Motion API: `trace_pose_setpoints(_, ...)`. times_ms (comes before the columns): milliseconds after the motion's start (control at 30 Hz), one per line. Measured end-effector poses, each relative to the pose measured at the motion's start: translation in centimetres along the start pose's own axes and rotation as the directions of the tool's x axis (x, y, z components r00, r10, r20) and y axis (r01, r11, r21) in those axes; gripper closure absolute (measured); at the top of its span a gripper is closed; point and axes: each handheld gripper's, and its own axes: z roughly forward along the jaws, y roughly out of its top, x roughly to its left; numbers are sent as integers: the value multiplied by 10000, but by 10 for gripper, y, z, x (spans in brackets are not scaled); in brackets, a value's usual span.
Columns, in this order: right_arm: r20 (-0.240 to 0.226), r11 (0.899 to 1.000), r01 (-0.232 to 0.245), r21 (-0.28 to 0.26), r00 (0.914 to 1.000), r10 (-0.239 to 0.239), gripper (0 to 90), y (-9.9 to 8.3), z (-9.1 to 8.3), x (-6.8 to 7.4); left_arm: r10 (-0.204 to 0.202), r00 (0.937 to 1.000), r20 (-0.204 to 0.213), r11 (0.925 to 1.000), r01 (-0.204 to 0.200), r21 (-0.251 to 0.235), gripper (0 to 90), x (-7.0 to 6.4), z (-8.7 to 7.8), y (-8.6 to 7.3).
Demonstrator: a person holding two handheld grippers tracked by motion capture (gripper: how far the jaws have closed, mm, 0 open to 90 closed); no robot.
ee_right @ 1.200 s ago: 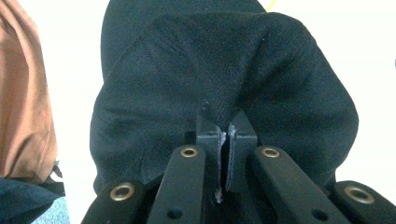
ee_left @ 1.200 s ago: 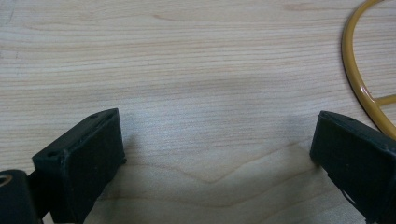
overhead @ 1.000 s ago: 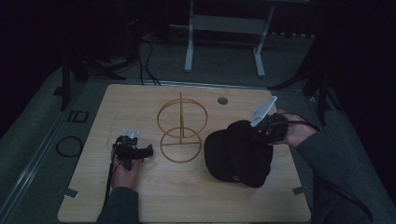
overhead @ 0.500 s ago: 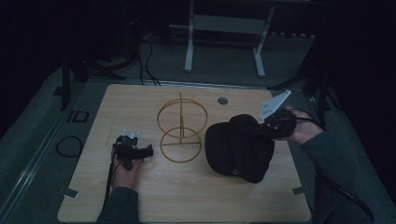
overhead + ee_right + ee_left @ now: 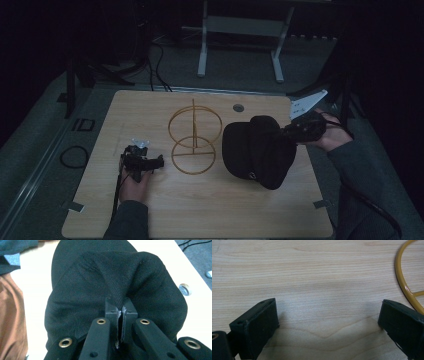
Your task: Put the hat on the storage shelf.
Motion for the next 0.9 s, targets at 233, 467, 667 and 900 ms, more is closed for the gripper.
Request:
trace_pose_setpoints(233, 322, 9978, -326, -580, 9989, 345, 865, 0, -7, -6, 4, 10000, 4, 10000, -4, 5, 24, 0, 0, 0)
trace_pose_setpoints(467, 510, 9964, -312, -791, 9981, 353, 865, 6, -13, -9, 2, 10000, 4, 10000, -2, 3, 24, 0, 0, 0)
trace_pose_setpoints(667, 638, 9966, -233, -795, 9976, 284, 865, 13, -15, -10, 4, 10000, 3, 10000, -4, 3, 24, 0, 0, 0)
trace_pose_setpoints(900, 790, 9942, -179, -1059, 9965, 264, 864, 21, -16, -11, 0, 10000, 3, 10000, 0, -6, 24, 0, 0, 0)
